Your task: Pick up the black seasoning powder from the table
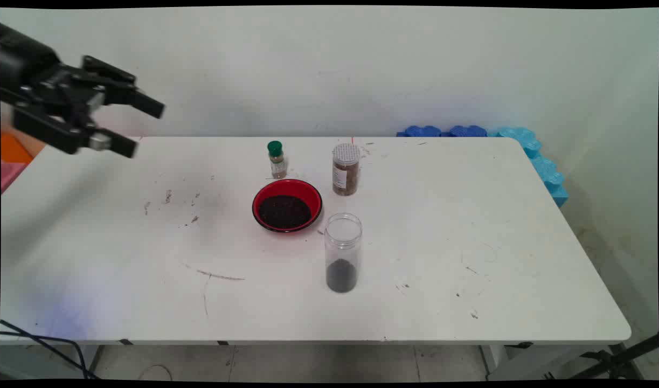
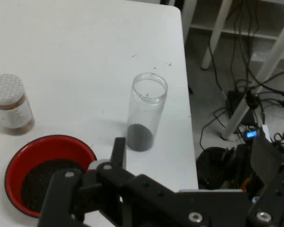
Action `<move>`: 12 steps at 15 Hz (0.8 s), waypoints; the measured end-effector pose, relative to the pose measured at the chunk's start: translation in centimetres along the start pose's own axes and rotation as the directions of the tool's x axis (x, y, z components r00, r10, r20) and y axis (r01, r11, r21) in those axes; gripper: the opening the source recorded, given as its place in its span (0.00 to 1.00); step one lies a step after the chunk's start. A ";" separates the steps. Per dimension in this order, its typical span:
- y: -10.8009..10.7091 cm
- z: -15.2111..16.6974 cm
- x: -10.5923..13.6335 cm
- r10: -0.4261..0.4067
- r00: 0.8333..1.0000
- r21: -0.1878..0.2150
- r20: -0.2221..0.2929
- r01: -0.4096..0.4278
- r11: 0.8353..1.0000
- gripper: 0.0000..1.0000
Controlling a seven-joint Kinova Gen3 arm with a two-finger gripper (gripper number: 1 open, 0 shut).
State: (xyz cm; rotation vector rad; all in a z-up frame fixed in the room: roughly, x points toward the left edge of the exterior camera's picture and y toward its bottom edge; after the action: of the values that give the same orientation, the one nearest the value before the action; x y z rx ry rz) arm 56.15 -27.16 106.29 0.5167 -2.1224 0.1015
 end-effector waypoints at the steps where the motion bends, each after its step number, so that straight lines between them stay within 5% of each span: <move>1: 0.0 1.0 0.0 -0.007 1.000 0.010 -0.004 0.007 1.000 1.00; 8: 0.3 9.5 -0.9 -0.039 0.999 0.075 0.001 0.039 0.996 1.00; 12: 0.7 13.4 -2.1 -0.045 0.999 0.071 0.008 0.044 0.996 1.00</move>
State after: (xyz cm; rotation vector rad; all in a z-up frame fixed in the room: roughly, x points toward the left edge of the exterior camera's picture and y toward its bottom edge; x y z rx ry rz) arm 46.54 -29.41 97.03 0.6072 -2.1209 0.1494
